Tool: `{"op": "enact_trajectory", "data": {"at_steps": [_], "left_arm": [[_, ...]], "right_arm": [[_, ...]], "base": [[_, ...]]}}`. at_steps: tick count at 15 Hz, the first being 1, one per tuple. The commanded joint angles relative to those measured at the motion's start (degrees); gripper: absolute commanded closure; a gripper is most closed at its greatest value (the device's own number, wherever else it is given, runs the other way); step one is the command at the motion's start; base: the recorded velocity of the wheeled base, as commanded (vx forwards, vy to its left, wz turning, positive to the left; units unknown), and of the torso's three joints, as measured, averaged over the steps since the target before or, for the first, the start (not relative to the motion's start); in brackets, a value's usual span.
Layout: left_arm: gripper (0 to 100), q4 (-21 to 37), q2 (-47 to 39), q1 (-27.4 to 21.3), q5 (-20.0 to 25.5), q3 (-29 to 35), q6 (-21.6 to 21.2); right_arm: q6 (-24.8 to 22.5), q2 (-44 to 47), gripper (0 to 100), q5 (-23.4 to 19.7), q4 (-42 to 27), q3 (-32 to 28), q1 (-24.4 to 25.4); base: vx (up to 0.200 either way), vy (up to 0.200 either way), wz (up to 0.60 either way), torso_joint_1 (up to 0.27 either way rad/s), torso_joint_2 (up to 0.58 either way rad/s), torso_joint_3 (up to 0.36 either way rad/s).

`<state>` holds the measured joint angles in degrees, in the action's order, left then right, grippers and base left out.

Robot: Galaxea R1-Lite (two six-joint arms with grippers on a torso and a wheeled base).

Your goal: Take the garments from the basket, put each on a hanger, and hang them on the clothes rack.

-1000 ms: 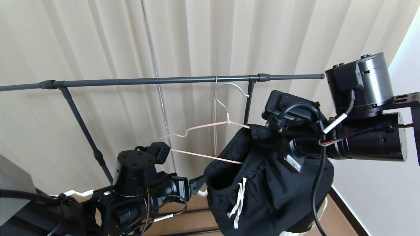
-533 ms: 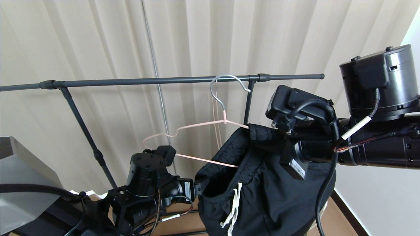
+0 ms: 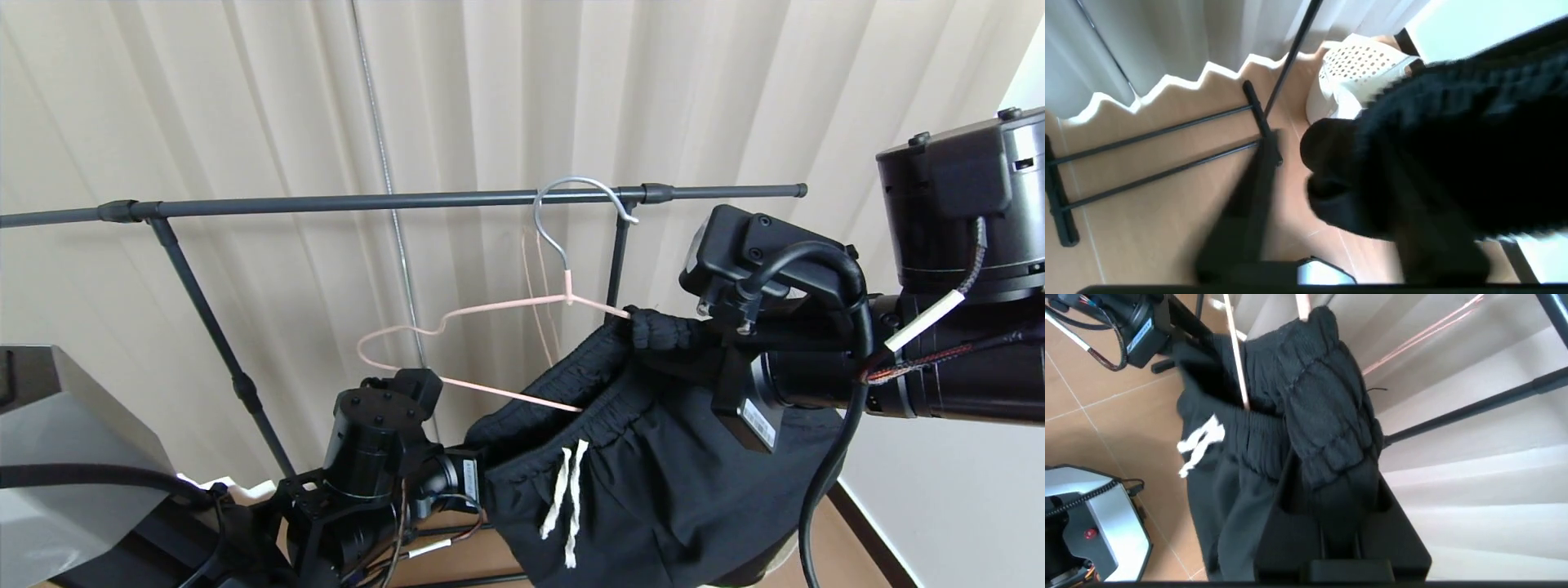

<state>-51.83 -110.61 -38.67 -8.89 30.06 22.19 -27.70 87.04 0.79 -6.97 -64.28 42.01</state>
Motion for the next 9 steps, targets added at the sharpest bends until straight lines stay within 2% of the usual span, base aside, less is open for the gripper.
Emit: {"op": "enact_trajectory", "data": {"at_steps": [1, 4, 6, 9], "left_arm": [[100, -0.02, 2.76, 0.26, -1.48, -0.27, -1.36], [100, 0.07, 5.66, 0.61, -2.28, -0.35, -3.2], [100, 0.07, 6.72, 1.67, -2.19, -0.27, -3.55], [100, -0.02, 6.81, 4.04, -2.28, 0.17, -4.78]], "right_arm": [[0.8, -0.47, 100, -0.09, 0.03, 1.61, -1.67], [2.12, -1.52, 100, -1.85, 4.95, 7.15, -4.57], [4.14, -1.87, 100, -6.77, 14.0, 13.74, -7.2], [8.45, -1.79, 100, -10.2, 25.43, 24.11, -8.7]], "base": [[0.0, 0.0, 0.0, 0.0, 0.0, 0.0], [0.0, 0.0, 0.0, 0.0, 0.0, 0.0], [0.0, 0.0, 0.0, 0.0, 0.0, 0.0], [0.0, 0.0, 0.0, 0.0, 0.0, 0.0]]}}
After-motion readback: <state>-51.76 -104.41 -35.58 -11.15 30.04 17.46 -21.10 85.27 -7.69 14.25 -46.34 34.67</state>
